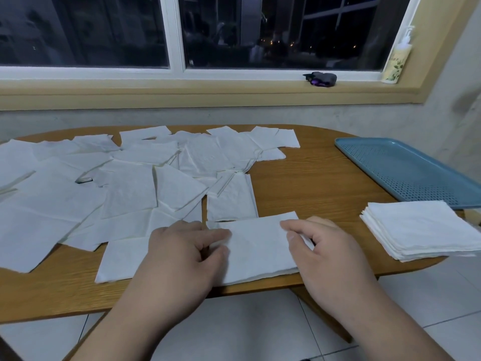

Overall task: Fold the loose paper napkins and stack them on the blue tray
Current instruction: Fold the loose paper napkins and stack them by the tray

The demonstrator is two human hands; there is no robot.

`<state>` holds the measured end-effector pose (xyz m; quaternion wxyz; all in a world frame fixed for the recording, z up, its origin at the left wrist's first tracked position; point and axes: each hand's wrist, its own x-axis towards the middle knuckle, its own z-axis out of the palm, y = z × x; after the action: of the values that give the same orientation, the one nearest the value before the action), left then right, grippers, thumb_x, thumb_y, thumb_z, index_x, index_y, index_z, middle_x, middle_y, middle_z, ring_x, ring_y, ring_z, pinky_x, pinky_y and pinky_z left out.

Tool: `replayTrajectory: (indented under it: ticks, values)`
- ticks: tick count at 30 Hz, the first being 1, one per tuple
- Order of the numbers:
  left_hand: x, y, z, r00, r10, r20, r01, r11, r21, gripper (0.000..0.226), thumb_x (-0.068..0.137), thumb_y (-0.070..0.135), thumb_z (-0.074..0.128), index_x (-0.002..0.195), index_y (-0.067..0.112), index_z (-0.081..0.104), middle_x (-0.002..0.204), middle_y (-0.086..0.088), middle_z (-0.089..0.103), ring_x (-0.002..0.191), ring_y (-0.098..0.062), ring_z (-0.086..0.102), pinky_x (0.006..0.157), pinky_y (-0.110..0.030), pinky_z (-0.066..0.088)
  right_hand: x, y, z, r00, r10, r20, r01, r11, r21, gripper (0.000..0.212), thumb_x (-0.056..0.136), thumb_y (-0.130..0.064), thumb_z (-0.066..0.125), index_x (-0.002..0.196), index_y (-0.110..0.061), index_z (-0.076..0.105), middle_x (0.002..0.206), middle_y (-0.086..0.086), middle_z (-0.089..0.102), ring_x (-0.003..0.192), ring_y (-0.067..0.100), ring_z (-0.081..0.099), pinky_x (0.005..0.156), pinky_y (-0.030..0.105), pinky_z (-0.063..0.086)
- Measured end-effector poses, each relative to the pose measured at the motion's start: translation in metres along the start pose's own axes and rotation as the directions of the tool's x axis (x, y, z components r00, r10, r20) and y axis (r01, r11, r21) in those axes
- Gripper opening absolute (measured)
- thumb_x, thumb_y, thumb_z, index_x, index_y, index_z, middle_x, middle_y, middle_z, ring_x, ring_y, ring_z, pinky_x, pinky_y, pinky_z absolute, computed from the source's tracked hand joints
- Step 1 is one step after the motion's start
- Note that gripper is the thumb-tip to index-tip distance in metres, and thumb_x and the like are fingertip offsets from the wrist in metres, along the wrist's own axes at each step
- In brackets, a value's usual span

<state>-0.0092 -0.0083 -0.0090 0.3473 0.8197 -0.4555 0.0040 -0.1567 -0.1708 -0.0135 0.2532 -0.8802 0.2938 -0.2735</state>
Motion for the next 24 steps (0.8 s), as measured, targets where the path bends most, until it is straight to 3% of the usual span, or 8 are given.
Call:
replayTrajectory:
  ticks: [3, 5, 8, 10, 14, 19, 24]
  values:
    - [0.001, -0.001, 0.004, 0.999, 0.025, 0.048, -0.030, 0.991, 0.127, 0.019, 0.083, 0.040, 0.043, 0.072, 0.030, 0.055, 0.072, 0.007, 0.051, 0.084, -0.007, 0.047, 0.083, -0.030, 0.034, 0.000, 0.003, 0.001, 1.000, -0.014, 0.008, 0.014, 0.997, -0.074, 0.033, 0.101, -0.028, 0.047, 0.127, -0.030, 0.066, 0.101, -0.025, 0.058, 0.105, -0.006, 0.043, 0.086, 0.008, 0.037]
    - [0.001, -0.002, 0.006, 0.999, 0.009, 0.052, -0.018, 0.985, 0.173, 0.021, 0.084, 0.042, 0.041, 0.073, 0.031, 0.055, 0.069, 0.009, 0.050, 0.085, -0.006, 0.046, 0.088, -0.030, 0.032, -0.001, 0.003, 0.002, 0.999, -0.025, 0.021, 0.027, 0.991, -0.133, 0.034, 0.102, -0.028, 0.046, 0.129, -0.030, 0.065, 0.100, -0.022, 0.057, 0.105, -0.001, 0.043, 0.093, 0.019, 0.040]
    - [0.001, -0.004, 0.010, 0.999, -0.008, 0.035, 0.000, 0.972, 0.233, 0.025, 0.081, 0.048, 0.039, 0.071, 0.035, 0.057, 0.072, 0.015, 0.048, 0.086, -0.005, 0.045, 0.084, -0.029, 0.025, -0.002, 0.002, 0.005, 0.998, -0.033, 0.052, 0.044, 0.974, -0.224, 0.035, 0.102, -0.027, 0.044, 0.130, -0.032, 0.064, 0.098, -0.020, 0.055, 0.102, 0.004, 0.042, 0.096, 0.028, 0.040]
    - [0.000, -0.006, 0.012, 1.000, -0.017, -0.007, 0.018, 0.965, 0.260, 0.030, 0.079, 0.053, 0.039, 0.074, 0.038, 0.064, 0.075, 0.017, 0.047, 0.085, -0.006, 0.044, 0.081, -0.030, 0.022, -0.002, 0.001, 0.005, 0.998, -0.021, 0.052, 0.034, 0.962, -0.272, 0.033, 0.101, -0.029, 0.044, 0.127, -0.036, 0.065, 0.102, -0.018, 0.051, 0.102, 0.005, 0.039, 0.097, 0.028, 0.038]
    - [-0.002, -0.006, 0.008, 0.995, 0.014, -0.096, 0.007, 0.976, 0.218, 0.018, 0.079, 0.050, 0.054, 0.088, 0.046, 0.070, 0.086, 0.020, 0.046, 0.087, -0.010, 0.044, 0.080, -0.035, 0.027, -0.005, -0.001, 0.004, 0.999, -0.021, -0.040, 0.010, 0.966, -0.259, 0.023, 0.095, -0.028, 0.054, 0.110, -0.034, 0.071, 0.104, -0.018, 0.044, 0.102, 0.002, 0.032, 0.095, 0.032, 0.041]
    - [-0.005, -0.007, 0.005, 0.997, 0.059, 0.051, -0.068, 0.975, 0.210, 0.030, 0.082, 0.056, 0.041, 0.090, 0.048, 0.069, 0.091, 0.031, 0.053, 0.095, 0.000, 0.044, 0.085, -0.031, 0.027, -0.006, -0.001, 0.000, 0.996, -0.034, 0.077, 0.055, 0.955, -0.292, 0.024, 0.098, -0.032, 0.047, 0.110, -0.039, 0.067, 0.107, -0.028, 0.046, 0.109, -0.004, 0.032, 0.100, 0.023, 0.025]
    - [-0.004, -0.008, -0.007, 0.999, 0.043, -0.020, -0.039, 0.989, 0.142, 0.045, 0.079, 0.062, 0.029, 0.093, 0.047, 0.069, 0.095, 0.034, 0.053, 0.104, 0.004, 0.042, 0.094, -0.028, 0.023, 0.003, -0.013, -0.004, 0.997, -0.033, 0.071, 0.051, 0.965, -0.257, 0.022, 0.097, -0.033, 0.047, 0.107, -0.040, 0.066, 0.105, -0.030, 0.050, 0.108, -0.004, 0.037, 0.101, 0.023, 0.029]
